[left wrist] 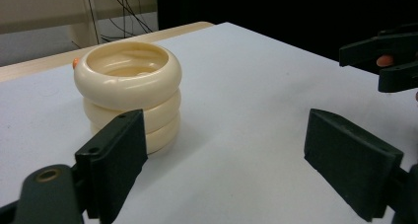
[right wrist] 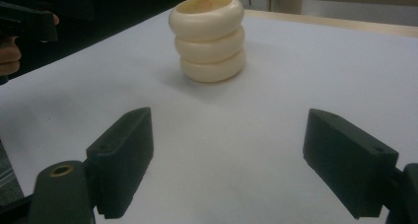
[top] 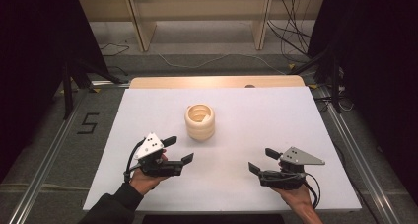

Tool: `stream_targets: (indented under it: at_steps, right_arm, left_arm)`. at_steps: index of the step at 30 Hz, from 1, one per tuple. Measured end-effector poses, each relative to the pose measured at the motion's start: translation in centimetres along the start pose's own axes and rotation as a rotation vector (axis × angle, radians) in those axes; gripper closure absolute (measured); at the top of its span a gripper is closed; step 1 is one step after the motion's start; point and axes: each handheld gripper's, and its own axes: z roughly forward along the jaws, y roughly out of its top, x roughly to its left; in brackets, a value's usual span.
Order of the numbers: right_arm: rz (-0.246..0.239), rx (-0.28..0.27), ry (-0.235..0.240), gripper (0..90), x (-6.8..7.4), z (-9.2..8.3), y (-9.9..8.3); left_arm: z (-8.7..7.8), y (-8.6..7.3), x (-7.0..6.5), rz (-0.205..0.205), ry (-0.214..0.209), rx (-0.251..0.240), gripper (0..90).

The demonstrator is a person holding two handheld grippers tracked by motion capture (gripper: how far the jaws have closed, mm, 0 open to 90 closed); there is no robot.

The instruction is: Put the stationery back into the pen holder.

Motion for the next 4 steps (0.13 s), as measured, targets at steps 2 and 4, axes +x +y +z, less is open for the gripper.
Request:
stream_targets:
  at_steps: [2, 4]
  right_arm:
    - [0.001, -0.002, 0.0, 19.9, -0.02, 0.0, -0.01]
    - [0.004, -0.002, 0.0, 19.9, -0.04, 0.01, -0.01]
  left_arm:
    - [0.01, -0.01, 0.04, -0.002, 0.001, 0.0, 15.8]
    - [0.03, -0.02, 0.07, -0.002, 0.003, 0.0, 15.8]
